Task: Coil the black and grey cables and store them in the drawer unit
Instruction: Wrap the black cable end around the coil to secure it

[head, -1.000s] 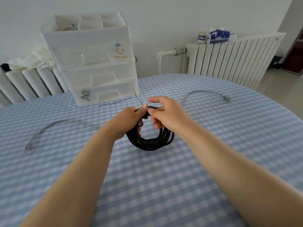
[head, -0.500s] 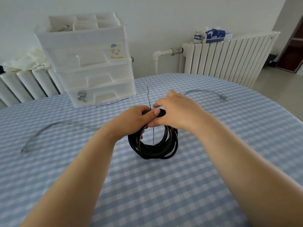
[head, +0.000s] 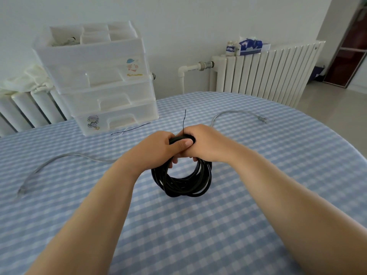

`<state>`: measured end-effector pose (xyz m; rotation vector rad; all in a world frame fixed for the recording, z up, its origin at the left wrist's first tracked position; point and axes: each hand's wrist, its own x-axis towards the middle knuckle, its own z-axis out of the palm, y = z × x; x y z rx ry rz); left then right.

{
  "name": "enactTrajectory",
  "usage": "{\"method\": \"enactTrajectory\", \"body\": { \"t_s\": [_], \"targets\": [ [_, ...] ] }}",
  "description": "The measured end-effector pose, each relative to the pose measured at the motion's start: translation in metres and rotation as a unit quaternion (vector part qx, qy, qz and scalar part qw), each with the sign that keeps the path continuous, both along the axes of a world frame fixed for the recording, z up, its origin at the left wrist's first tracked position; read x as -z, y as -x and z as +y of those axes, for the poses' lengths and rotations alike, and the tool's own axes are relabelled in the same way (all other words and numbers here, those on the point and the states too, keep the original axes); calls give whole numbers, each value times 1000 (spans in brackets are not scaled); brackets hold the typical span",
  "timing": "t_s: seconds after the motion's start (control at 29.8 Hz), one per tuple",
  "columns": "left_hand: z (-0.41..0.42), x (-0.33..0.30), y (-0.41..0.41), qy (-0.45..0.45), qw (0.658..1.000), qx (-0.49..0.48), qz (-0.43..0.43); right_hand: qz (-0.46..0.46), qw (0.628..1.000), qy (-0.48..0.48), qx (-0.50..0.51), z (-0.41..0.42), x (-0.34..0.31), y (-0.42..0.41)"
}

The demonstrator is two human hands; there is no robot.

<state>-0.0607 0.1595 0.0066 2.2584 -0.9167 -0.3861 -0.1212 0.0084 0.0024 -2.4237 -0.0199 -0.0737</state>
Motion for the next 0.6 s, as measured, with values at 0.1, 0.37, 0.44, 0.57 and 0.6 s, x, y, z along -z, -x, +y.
{"method": "enactTrajectory", "body": {
  "t_s": [0.1, 0.37, 0.44, 0.57, 0.6],
  "targets": [
    [-1, -1, 3, 27, 999, -6, 18, -48, 997, 48, 20, 2, 4, 2],
    [-6, -2, 11, 122, 986, -39, 110, -163, 971, 168, 49, -1, 7, 8],
    [-9, -5, 17, 100, 992, -27, 78, -187, 959, 204, 54, -4, 10, 9],
    [-13, -9, 24, 70, 997, -25, 29, -252, 929, 266, 50, -8, 17, 10],
    [-13, -9, 23, 76, 996, -34, 36, -271, 923, 267, 47, -8, 18, 11]
  ]
}}
